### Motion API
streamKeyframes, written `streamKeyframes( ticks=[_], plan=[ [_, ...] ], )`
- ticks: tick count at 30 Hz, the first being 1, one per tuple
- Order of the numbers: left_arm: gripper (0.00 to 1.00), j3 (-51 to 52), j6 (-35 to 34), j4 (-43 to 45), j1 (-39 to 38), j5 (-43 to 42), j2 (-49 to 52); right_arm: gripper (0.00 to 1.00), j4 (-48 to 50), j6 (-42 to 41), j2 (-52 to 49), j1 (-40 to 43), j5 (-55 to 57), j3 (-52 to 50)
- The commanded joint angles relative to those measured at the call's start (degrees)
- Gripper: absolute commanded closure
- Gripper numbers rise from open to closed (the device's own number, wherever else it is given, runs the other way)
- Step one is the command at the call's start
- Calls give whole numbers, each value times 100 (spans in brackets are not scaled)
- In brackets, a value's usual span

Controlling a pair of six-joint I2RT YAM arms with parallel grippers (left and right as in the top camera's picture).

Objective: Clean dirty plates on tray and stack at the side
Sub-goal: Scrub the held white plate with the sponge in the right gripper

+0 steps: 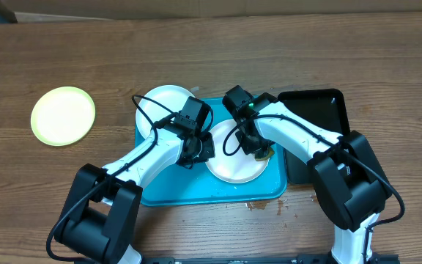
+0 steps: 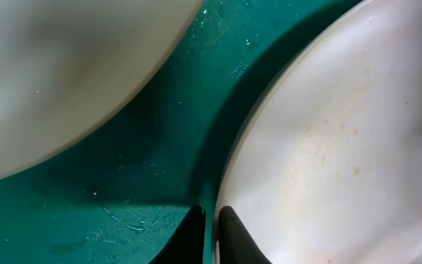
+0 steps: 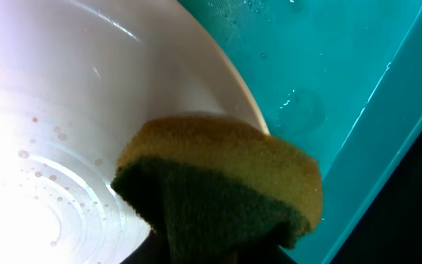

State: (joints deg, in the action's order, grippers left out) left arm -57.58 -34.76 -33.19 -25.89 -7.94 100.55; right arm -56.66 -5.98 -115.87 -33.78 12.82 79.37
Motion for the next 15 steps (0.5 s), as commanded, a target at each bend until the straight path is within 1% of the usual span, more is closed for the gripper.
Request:
streamKeyframes(
  ticks=[1,12,15],
  plan=[
    [89,26,11,-2,-39,-44,44,77,-74,-4,-9,9,2,-50],
    [87,26,11,-2,-39,-42,44,77,-225,-26,-9,9,0,-20],
    [87,26,11,-2,-39,-42,44,75,-363,-28,4,9,0,175]
  ],
)
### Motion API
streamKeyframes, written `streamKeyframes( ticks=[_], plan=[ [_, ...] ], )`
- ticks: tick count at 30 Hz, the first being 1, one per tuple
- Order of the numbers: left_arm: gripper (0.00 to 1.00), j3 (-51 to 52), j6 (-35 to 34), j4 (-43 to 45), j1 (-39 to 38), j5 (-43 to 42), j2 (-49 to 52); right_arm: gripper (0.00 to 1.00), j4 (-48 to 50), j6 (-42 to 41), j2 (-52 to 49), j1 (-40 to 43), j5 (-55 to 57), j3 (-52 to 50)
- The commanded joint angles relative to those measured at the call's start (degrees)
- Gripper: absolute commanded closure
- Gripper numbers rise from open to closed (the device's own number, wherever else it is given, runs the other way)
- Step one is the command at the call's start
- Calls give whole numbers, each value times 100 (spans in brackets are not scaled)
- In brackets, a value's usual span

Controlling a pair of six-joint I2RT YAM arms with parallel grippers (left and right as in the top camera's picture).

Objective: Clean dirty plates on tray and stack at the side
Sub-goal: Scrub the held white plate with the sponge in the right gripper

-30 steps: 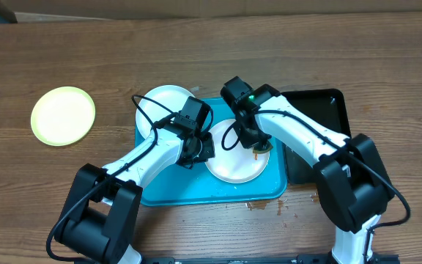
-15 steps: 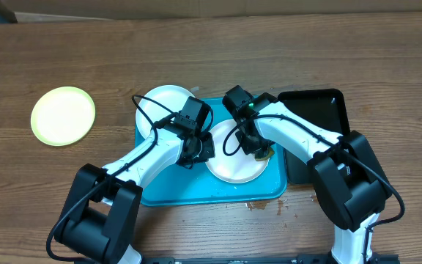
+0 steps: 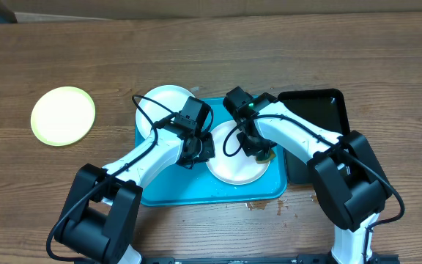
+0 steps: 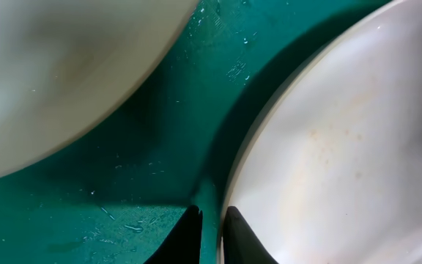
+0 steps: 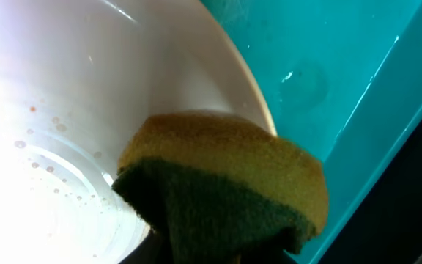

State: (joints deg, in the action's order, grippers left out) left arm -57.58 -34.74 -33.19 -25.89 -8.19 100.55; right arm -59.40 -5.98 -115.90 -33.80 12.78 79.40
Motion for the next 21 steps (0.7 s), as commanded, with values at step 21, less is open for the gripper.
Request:
streamKeyframes(
  ticks=[21],
  plan=[
    [86,26,15,-24,-37,-20,44,72,-605,-476,13,11,-216,487]
  ],
)
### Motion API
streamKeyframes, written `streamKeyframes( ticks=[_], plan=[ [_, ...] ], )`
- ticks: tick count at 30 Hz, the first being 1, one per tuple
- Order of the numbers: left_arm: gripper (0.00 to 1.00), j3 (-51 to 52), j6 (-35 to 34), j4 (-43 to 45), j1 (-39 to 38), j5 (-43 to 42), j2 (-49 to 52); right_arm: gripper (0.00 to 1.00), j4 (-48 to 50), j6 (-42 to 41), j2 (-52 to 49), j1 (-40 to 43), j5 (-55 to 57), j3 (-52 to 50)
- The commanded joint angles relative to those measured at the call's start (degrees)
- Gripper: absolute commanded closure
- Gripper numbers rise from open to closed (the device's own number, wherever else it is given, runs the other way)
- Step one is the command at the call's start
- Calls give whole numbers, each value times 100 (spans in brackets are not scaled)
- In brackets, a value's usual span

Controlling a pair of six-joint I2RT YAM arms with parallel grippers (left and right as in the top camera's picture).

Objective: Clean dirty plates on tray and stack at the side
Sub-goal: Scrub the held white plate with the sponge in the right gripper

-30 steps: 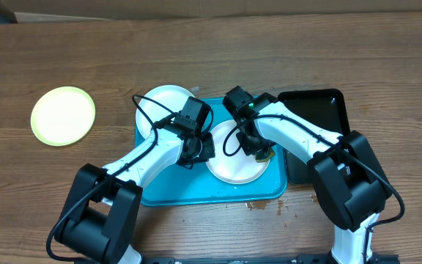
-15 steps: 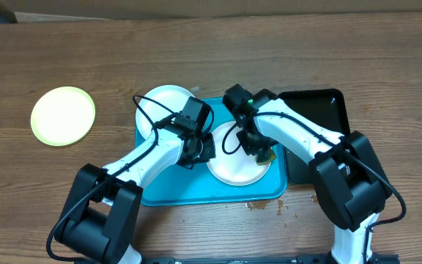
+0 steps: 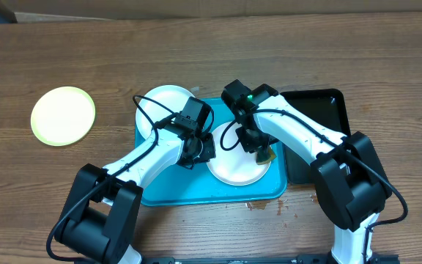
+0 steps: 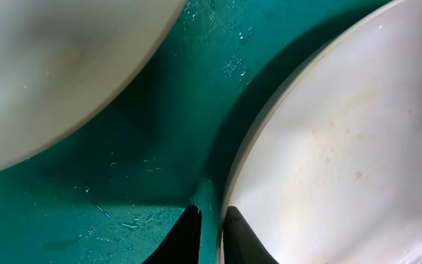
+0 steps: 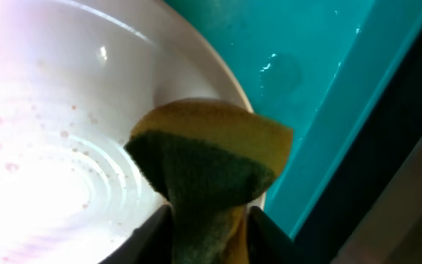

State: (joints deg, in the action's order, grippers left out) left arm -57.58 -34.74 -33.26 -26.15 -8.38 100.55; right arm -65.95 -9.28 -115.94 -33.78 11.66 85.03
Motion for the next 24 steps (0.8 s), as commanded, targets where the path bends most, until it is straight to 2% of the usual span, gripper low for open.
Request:
streamKeyframes(
  ticks=[1,6,10,14,19,24],
  plan=[
    [86,26,26,-17,-11,0,44,77,85,-146,17,9,-103,-118],
    [86,26,48,-37,-11,0,44,80,326,-146,17,44,-13,-461],
    [86,26,48,-35,-11,0,44,96,651,-149,13,105,-70,-791],
    [87,26,48,-35,-11,0,44,96,811,-111,9,129,-651,-977],
    [87,26,48,-31,-11,0,44,96,944,380,9,133,-1996,-975],
    [87,26,48,-33,-11,0,44,96,1303,378,9,140,-3008,-970]
  ],
)
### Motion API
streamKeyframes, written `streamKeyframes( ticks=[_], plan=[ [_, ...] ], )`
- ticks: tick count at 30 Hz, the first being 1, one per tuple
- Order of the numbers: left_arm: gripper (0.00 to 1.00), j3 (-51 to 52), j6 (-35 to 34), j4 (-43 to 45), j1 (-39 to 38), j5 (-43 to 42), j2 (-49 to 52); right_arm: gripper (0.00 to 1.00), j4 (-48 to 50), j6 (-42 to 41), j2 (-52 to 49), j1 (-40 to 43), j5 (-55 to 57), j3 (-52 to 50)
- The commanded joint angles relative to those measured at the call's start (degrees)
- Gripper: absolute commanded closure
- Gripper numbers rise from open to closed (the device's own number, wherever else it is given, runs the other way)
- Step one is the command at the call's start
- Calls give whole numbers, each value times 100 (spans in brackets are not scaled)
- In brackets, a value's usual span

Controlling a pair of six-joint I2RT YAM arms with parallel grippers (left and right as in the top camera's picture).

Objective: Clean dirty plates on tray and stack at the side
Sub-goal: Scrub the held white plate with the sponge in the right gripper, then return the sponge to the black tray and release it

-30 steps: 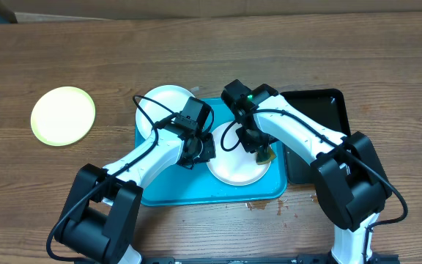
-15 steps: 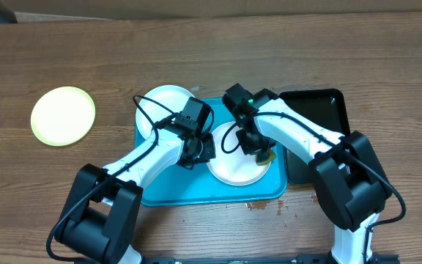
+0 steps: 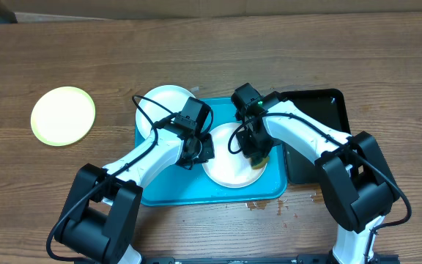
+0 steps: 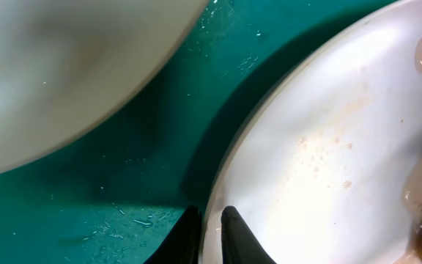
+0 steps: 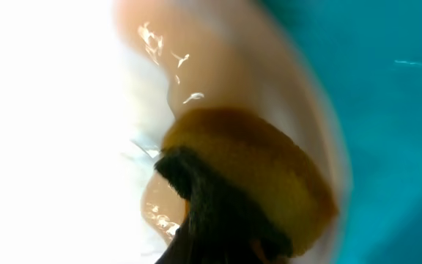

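A white dirty plate (image 3: 229, 165) lies on the blue tray (image 3: 174, 187). My left gripper (image 4: 209, 233) is shut on its left rim, one finger under and one over. My right gripper (image 3: 256, 155) is shut on a yellow and green sponge (image 5: 251, 176), pressed on the plate's right side where brownish water pools. Orange specks dot the plate (image 4: 328, 154). A second white plate (image 3: 163, 106) rests on the tray's far left corner, overhanging the table. A pale green plate (image 3: 63, 115) sits alone at the far left of the table.
A black tray (image 3: 315, 117) lies right of the blue one, partly under my right arm. Drops of water (image 3: 266, 205) mark the wood in front of the blue tray.
My right gripper has moved with the sponge from the plate's right rim inward over its right side. The plate has slid a little to the left in my left gripper's hold.
My left gripper has pinched the plate's left rim at every moment. My right gripper held the sponge at the plate's right rim, then slightly further toward the tray wall, then stood it up at the edge, and now presses it inside the plate amid brownish water.
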State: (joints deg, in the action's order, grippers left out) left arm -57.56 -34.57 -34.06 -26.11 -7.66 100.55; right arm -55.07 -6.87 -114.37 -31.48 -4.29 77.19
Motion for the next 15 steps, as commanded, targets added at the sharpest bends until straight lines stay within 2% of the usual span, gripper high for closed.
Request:
streamKeyframes(
  ticks=[1,8,15],
  plan=[
    [87,24,31,48,-15,-72,44,96,282,138,-149,-70,-1530,-162],
    [87,24,33,46,-15,-72,44,96,162,136,-122,461,-2479,608],
    [86,24,33,44,-15,-72,44,96,-1130,437,-7,1390,-2371,1598]
  ],
)
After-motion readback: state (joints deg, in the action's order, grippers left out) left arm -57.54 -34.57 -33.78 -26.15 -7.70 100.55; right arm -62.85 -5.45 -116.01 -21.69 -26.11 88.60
